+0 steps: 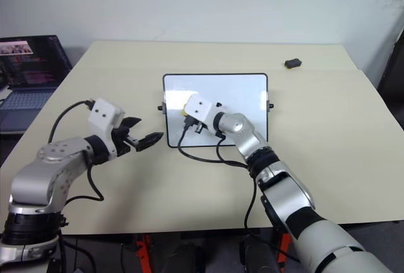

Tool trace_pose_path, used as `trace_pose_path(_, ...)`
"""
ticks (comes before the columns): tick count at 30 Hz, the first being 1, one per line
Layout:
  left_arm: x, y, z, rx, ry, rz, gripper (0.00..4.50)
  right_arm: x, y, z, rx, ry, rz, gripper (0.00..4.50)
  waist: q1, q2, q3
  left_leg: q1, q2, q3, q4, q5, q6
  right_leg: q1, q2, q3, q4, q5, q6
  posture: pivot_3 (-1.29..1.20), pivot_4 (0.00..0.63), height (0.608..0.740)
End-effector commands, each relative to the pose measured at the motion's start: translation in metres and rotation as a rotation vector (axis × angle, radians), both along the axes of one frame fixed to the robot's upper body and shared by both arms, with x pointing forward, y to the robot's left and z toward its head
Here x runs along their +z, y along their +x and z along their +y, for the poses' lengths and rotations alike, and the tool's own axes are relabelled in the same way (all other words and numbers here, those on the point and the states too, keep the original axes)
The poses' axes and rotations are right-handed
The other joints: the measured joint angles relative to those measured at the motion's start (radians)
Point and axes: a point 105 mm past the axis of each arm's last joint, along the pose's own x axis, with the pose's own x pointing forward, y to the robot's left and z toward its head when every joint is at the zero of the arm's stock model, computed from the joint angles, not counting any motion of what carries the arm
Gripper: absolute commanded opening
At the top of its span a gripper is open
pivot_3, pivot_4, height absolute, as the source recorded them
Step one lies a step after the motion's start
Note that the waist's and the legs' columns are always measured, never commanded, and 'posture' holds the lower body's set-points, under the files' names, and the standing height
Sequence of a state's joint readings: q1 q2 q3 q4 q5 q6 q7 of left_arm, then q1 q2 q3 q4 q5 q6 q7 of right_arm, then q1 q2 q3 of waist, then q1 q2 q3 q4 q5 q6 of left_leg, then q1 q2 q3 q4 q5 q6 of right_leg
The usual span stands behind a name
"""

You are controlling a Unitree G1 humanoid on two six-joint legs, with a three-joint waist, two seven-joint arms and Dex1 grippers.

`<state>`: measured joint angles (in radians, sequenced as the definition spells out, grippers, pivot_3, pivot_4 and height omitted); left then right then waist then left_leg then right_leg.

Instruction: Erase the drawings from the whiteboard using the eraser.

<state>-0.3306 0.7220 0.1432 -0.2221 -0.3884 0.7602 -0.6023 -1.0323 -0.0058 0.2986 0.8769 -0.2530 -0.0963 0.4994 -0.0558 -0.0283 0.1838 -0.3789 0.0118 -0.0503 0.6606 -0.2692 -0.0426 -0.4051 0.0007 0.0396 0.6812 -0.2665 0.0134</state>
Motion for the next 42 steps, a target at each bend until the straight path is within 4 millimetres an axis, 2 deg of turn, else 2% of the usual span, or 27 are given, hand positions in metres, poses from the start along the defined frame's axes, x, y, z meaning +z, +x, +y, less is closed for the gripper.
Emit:
trace_pose_path(1, 0.009, -0.001, -0.006, -0.022, 0.002, -0.038, 4.5, 0.004, 0.015, -0.022, -0.132, 0.042, -0.014, 1.28, 0.001, 0.0, 0.0, 0.0, 0.0, 0.0, 0.0, 0.0, 0.0, 0.0, 0.0, 0.0, 0.0, 0.0, 0.0, 0.0, 0.15, 0.74)
trace_pose_path(5, 0.009, -0.001, -0.008, -0.024, -0.001, -0.038, 4.5, 0.011, 0.023, -0.031, -0.188, 0.043, -0.052, 1.28, 0.005, 0.0, 0.0, 0.0, 0.0, 0.0, 0.0, 0.0, 0.0, 0.0, 0.0, 0.0, 0.0, 0.0, 0.0, 0.0, 0.15, 0.74)
trace_pose_path(7, 0.01, 0.0, -0.008, -0.025, -0.001, -0.039, 4.5, 0.008, 0.024, -0.035, -0.186, 0.014, -0.044, 1.28, 0.009, 0.0, 0.0, 0.0, 0.0, 0.0, 0.0, 0.0, 0.0, 0.0, 0.0, 0.0, 0.0, 0.0, 0.0, 0.0, 0.15, 0.74)
trace_pose_path(14, 0.011, 0.001, -0.008, -0.025, -0.003, -0.044, 4.5, -0.04, 0.001, -0.035, -0.039, -0.161, 0.127, 1.28, 0.016, 0.0, 0.0, 0.0, 0.0, 0.0, 0.0, 0.0, 0.0, 0.0, 0.0, 0.0, -0.001, 0.0, 0.0, 0.0, 0.15, 0.74)
trace_pose_path(18, 0.01, 0.0, -0.01, -0.029, -0.007, -0.043, 4.5, -0.05, -0.01, -0.032, 0.017, -0.207, 0.166, 1.28, 0.013, 0.0, -0.001, 0.0, 0.0, 0.0, 0.0, 0.0, 0.0, 0.0, 0.0, 0.0, 0.0, 0.0, 0.0, 0.0, 0.15, 0.74)
trace_pose_path(21, 0.009, -0.001, -0.01, -0.029, -0.007, -0.044, 4.5, -0.041, -0.014, -0.026, 0.051, -0.182, 0.146, 1.28, 0.013, 0.0, -0.001, 0.001, 0.0, 0.0, 0.0, 0.0, 0.0, 0.0, 0.0, 0.0, 0.0, 0.0, 0.0, 0.0, 0.15, 0.74)
trace_pose_path(26, 0.009, -0.001, -0.008, -0.023, -0.007, -0.044, 4.5, 0.006, -0.017, -0.004, 0.107, 0.016, 0.073, 1.28, 0.012, 0.0, 0.0, 0.0, 0.0, 0.0, 0.0, 0.001, 0.001, 0.0, 0.0, 0.0, 0.0, 0.0, 0.0, 0.0, 0.15, 0.74)
trace_pose_path(30, 0.009, 0.0, -0.013, -0.033, -0.012, -0.045, 4.5, 0.05, 0.013, -0.008, -0.068, 0.143, -0.044, 1.28, 0.009, 0.0, 0.0, -0.005, 0.0, 0.0, -0.001, 0.0, 0.0, -0.005, 0.0, 0.0, 0.0, 0.0, 0.0, 0.0, 0.15, 0.74)
trace_pose_path(32, 0.009, 0.001, -0.015, -0.04, -0.014, -0.047, 4.5, 0.058, 0.023, -0.013, -0.142, 0.177, -0.07, 1.28, 0.007, 0.0, 0.0, -0.006, 0.0, 0.0, -0.001, 0.0, 0.0, -0.006, 0.0, 0.0, -0.001, 0.0, 0.0, 0.0, 0.15, 0.74)
trace_pose_path(34, 0.01, 0.001, -0.016, -0.042, -0.015, -0.047, 4.5, 0.06, 0.03, -0.016, -0.192, 0.195, -0.077, 1.28, 0.008, 0.0, 0.0, -0.006, 0.0, 0.0, -0.002, 0.0, 0.0, -0.006, 0.0, 0.0, -0.002, 0.0, 0.0, 0.0, 0.15, 0.74)
trace_pose_path(37, 0.009, 0.001, -0.017, -0.046, -0.014, -0.046, 4.5, 0.053, 0.033, -0.015, -0.22, 0.189, -0.058, 1.28, 0.005, 0.001, 0.0, -0.006, 0.0, 0.001, -0.003, -0.001, -0.001, -0.006, 0.0, 0.001, -0.003, 0.0, 0.0, 0.0, 0.15, 0.74)
trace_pose_path(42, 0.011, 0.002, -0.017, -0.048, -0.012, -0.048, 4.5, 0.011, 0.02, -0.004, -0.128, 0.05, 0.038, 1.28, -0.001, 0.0, 0.0, -0.005, 0.0, 0.002, -0.003, -0.001, -0.001, -0.005, 0.0, 0.001, -0.002, 0.0, 0.0, 0.0, 0.15, 0.74)
